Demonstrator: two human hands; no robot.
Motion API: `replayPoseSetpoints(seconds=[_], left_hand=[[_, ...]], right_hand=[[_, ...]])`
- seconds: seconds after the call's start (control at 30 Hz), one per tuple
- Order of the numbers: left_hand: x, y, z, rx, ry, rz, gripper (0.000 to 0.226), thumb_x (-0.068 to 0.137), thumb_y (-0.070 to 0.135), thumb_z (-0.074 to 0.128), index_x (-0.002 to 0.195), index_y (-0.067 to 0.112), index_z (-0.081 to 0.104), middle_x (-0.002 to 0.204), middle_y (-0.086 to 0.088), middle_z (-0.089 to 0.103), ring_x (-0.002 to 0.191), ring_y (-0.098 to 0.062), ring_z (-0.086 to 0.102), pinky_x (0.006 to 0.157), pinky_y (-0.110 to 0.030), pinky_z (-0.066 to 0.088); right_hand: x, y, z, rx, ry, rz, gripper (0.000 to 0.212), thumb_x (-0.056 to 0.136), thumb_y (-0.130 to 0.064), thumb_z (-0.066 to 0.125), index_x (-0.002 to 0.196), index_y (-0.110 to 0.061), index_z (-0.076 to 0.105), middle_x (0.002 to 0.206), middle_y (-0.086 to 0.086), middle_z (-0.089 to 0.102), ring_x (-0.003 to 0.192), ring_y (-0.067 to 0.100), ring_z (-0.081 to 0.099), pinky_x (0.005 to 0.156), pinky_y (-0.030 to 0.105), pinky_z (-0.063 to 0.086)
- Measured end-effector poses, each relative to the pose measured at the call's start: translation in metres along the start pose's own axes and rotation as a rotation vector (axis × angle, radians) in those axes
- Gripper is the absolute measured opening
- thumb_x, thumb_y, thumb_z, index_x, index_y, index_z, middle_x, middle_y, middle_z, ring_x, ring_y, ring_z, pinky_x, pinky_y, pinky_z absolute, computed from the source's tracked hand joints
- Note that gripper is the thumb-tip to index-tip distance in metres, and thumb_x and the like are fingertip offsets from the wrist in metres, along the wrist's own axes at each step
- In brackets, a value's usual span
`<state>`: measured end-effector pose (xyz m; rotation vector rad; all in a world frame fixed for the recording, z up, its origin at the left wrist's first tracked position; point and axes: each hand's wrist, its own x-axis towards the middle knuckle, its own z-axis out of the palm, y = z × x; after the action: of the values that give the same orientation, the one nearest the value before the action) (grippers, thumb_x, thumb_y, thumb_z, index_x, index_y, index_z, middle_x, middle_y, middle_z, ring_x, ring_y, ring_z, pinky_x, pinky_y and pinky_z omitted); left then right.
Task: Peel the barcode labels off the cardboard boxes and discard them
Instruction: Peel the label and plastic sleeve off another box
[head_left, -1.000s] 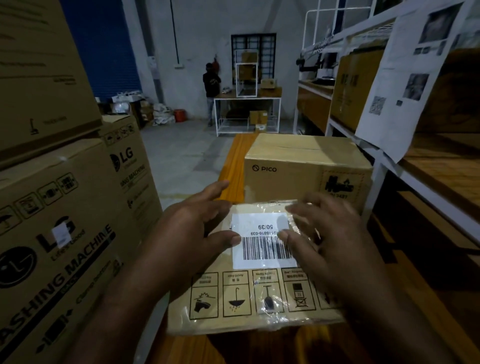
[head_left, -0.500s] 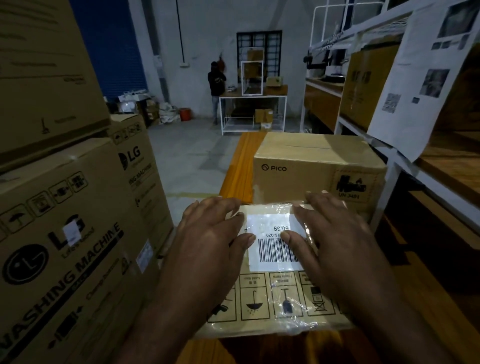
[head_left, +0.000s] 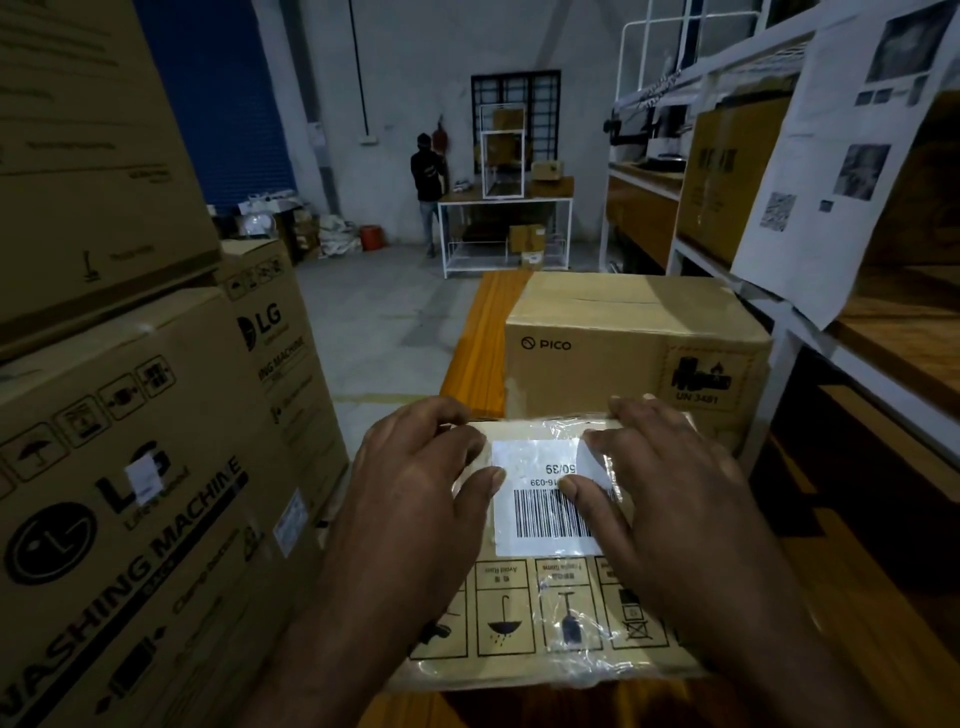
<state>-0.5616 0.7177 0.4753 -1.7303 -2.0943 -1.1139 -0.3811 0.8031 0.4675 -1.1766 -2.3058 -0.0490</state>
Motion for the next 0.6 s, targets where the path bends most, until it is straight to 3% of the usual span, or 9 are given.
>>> replayPoseSetpoints(seconds=[0.1, 0.23, 0.37, 0.6], left_hand=[[0.001, -0.002, 0.0, -0.088, 0.034, -0.018, 0.016, 0.083, 0.037, 0.066, 0.093, 0.023, 0.066, 0.114, 0.02, 0.049, 0.107, -0.011, 0.055, 0.086, -0.038, 0.055], [-0.006, -0.01, -0.001, -0.04, 0.08, -0.087, 0.041, 0.081, 0.048, 0.067, 0.112, 0.021, 0.064, 0.124, 0.017, 0.046, 0.117, -0.01, 0.051, 0.093, -0.039, 0.053], [-0.013, -0.009, -0.004, 0.001, 0.079, -0.098, 0.048, 0.081, 0.053, 0.065, 0.115, 0.02, 0.064, 0.131, 0.014, 0.047, 0.12, -0.011, 0.052, 0.094, -0.039, 0.053], [-0.012, -0.009, -0.004, -0.117, 0.072, -0.105, 0.027, 0.077, 0.043, 0.076, 0.089, 0.024, 0.061, 0.127, 0.019, 0.049, 0.109, -0.006, 0.057, 0.086, -0.035, 0.056]], right_hand=[[0.0, -0.002, 0.0, -0.005, 0.004, 0.008, 0.048, 0.09, -0.062, 0.033, 0.12, -0.032, 0.054, 0.143, 0.0, 0.051, 0.137, 0.022, 0.041, 0.104, 0.054, 0.039], [-0.004, -0.008, -0.002, 0.003, 0.045, 0.036, 0.044, 0.088, -0.063, 0.039, 0.118, -0.034, 0.055, 0.139, -0.004, 0.053, 0.134, 0.02, 0.043, 0.097, 0.053, 0.043], [-0.008, -0.011, -0.002, -0.012, 0.114, 0.044, 0.041, 0.086, -0.061, 0.044, 0.115, -0.034, 0.056, 0.131, -0.005, 0.056, 0.128, 0.019, 0.046, 0.087, 0.049, 0.048], [-0.011, -0.013, 0.002, -0.039, 0.129, 0.061, 0.042, 0.087, -0.061, 0.042, 0.117, -0.034, 0.054, 0.132, -0.005, 0.054, 0.129, 0.019, 0.043, 0.087, 0.05, 0.047]])
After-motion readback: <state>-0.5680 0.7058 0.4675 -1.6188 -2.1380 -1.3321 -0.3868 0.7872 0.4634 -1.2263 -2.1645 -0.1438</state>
